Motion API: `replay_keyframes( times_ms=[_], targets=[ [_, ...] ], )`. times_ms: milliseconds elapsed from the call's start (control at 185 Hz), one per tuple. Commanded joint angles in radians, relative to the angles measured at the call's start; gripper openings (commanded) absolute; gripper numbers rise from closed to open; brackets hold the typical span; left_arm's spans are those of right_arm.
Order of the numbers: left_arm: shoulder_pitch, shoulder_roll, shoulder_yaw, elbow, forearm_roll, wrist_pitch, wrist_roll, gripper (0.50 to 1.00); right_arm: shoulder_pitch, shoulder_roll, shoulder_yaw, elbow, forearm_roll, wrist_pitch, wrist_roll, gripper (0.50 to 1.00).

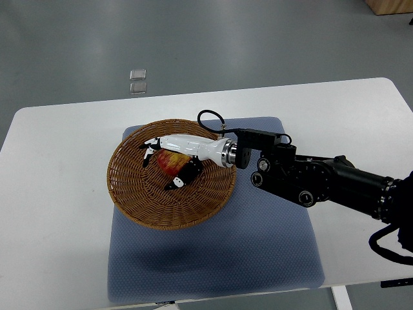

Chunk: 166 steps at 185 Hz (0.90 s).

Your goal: Place red apple in basket with right hand

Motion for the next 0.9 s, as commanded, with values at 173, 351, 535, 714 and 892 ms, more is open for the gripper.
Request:
replay_keyframes(
  times_ms=[173,351,535,714,892],
  targets=[
    [0.000,0.000,0.000,0.000,0.000,0.000,0.000,1.000,-0.003,-0.105,0.096,0.065,0.070,0.013,0.003,0.921],
    [0.000,0.000,0.000,0.000,0.000,0.000,0.000,1.000,-0.042,-0.208,0.217,0.072,0.301,0.091,-0.006,0.919],
    [0.000,0.000,0.000,0.000,0.000,0.000,0.000,1.000,-0.115,-0.276,0.318,0.051,0.608,0.117,-0.038,0.919],
    [0.000,0.000,0.000,0.000,0.000,-0.001,0.000,1.000,-0.175,-0.313,0.346,-0.029,0.874,0.114,-0.053,0.917],
    [0.000,0.000,0.000,0.000,0.000,0.000,0.000,1.000,-0.204,-0.323,0.346,-0.124,1.110,0.117,-0.061,0.917]
  ],
)
